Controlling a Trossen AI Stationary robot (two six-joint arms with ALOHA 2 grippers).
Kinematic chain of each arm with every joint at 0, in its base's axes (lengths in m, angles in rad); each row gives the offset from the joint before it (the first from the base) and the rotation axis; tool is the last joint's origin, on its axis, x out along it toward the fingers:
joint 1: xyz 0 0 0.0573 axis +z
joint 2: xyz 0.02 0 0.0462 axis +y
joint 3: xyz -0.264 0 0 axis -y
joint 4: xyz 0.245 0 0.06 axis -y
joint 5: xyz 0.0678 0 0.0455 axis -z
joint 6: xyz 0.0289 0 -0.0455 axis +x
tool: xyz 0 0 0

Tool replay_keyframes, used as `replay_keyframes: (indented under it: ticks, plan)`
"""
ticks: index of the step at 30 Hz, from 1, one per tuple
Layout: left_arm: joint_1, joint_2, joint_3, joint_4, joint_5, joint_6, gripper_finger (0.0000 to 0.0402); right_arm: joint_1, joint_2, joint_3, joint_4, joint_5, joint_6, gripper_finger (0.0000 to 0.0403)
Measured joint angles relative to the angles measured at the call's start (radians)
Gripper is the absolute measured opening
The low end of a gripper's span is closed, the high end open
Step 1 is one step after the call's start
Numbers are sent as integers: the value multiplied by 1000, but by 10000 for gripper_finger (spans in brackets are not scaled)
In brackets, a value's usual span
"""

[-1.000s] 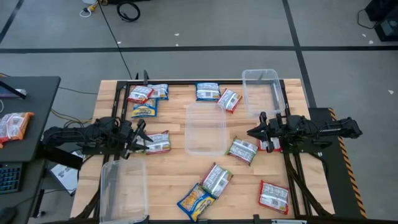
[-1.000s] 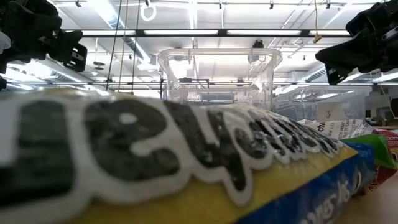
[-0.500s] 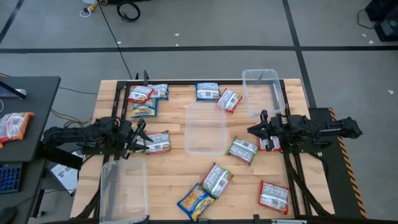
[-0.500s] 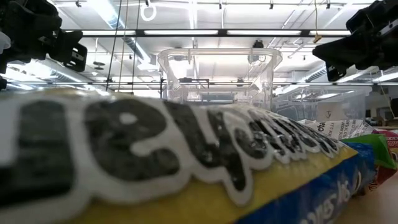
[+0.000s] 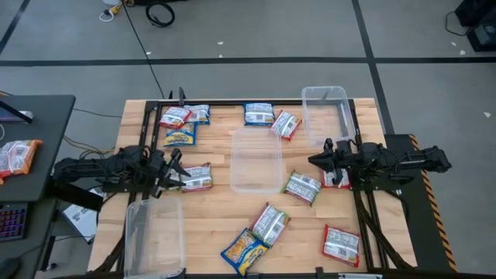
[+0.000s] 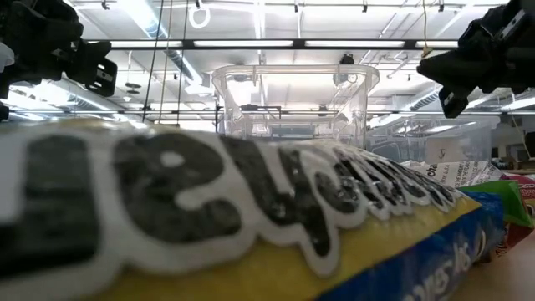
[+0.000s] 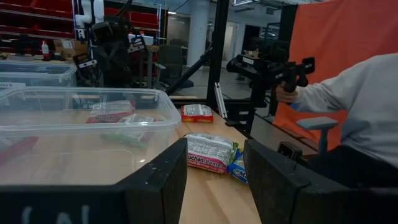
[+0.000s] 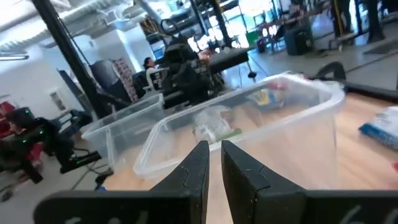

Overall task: Sort Maruchan noodles
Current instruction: Put the green noodle pack into the middle transparent container

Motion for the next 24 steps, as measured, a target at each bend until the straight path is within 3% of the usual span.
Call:
replay_keyframes:
  ticks: [4,9,15,20,24]
  plan:
    - [0,0,0,0,0,0,160,9,14,0,55,-135,4,48]
    - [0,0,0,0,0,0,160,58,83,58,-6,-132,34,48]
    - [0,0,0,0,0,0,160,240,285,137,-38,-21,71,43]
    - [0,0,0,0,0,0,160,479,518,214,-66,186,184,36]
    - [0,0,0,0,0,0,160,646,717,351,-181,335,278,21]
